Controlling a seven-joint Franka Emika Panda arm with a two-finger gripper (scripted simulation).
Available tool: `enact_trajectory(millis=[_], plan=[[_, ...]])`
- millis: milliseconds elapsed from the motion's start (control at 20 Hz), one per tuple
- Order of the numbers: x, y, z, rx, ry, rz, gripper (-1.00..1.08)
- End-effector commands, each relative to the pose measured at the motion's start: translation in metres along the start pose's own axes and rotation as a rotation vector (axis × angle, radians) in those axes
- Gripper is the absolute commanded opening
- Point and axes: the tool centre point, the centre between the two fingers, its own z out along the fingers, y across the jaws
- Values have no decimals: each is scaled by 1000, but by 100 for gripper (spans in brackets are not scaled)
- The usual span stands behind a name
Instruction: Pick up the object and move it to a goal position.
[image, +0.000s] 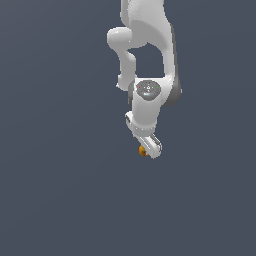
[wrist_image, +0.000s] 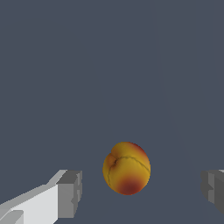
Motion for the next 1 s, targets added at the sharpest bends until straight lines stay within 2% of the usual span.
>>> enact_trajectory(millis=[0,550,950], plan=[[-3,-1,4,-1,1,65,100],[-16,-4,18,-3,7,334,100],[-21,-5,24,-3,11,457,100]])
